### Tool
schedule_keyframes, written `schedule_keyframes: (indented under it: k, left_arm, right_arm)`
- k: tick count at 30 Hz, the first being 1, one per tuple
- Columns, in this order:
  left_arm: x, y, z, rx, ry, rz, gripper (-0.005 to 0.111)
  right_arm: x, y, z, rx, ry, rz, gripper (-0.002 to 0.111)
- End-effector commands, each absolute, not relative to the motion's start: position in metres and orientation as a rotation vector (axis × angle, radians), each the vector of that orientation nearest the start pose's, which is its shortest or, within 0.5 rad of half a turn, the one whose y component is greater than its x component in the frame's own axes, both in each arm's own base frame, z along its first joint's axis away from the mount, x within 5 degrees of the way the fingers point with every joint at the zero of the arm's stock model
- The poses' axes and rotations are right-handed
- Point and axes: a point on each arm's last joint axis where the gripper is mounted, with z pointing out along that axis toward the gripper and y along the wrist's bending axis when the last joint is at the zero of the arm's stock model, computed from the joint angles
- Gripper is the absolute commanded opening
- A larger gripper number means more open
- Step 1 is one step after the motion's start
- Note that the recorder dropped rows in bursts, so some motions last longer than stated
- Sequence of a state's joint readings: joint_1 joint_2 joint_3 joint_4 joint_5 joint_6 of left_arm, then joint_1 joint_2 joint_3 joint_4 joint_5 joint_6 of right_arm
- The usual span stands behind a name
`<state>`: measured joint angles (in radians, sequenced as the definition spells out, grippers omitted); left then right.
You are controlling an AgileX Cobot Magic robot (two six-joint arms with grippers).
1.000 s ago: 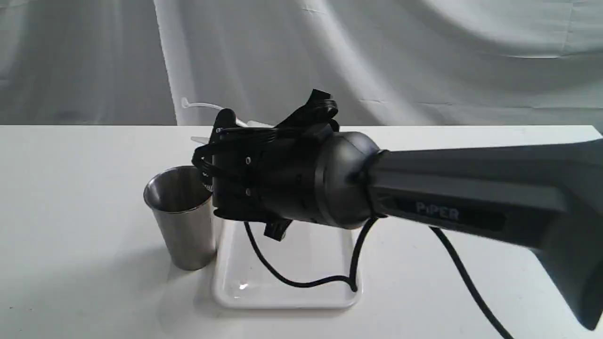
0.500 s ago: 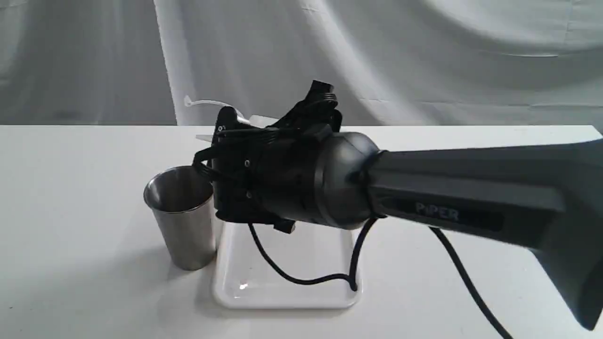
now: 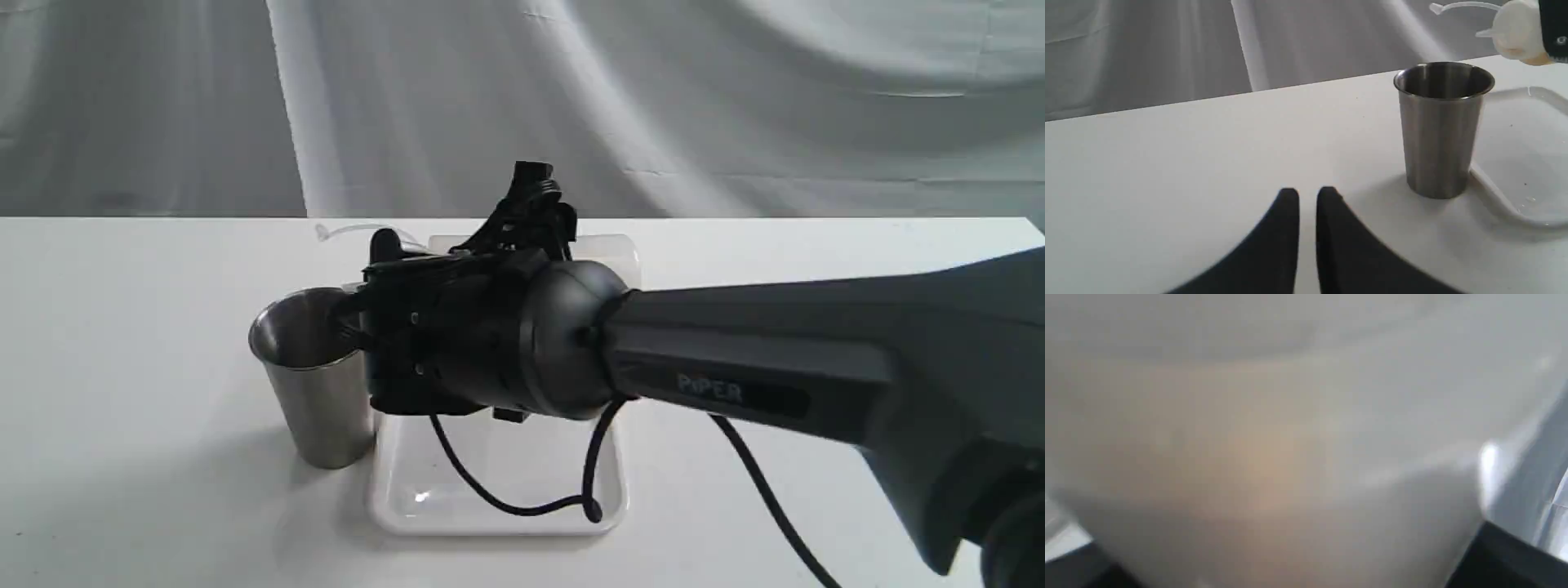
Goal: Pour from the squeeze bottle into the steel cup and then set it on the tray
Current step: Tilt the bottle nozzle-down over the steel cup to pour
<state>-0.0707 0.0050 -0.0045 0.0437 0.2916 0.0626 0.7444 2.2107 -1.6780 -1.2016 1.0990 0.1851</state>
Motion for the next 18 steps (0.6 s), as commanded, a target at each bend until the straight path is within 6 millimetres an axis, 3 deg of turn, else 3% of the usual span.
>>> schedule_keyframes:
  k: [1, 6, 18]
  left_arm:
    - [0.055, -0.003, 0.187, 0.147, 1.762, 0.032, 0.008]
    - [0.055, -0.003, 0.187, 0.147, 1.762, 0.032, 0.008]
    - [0.055, -0.003, 0.187, 0.147, 1.762, 0.032, 0.008]
  right_arm:
    - [0.396, 0.261, 0.211, -1.230, 1.926, -1.274, 0.039]
    - [0.400, 0.269, 0.222, -1.211, 1.892, -1.293, 0.039]
    - [0.398, 0.272, 0.225, -1.408, 1.784, -1.425, 0.039]
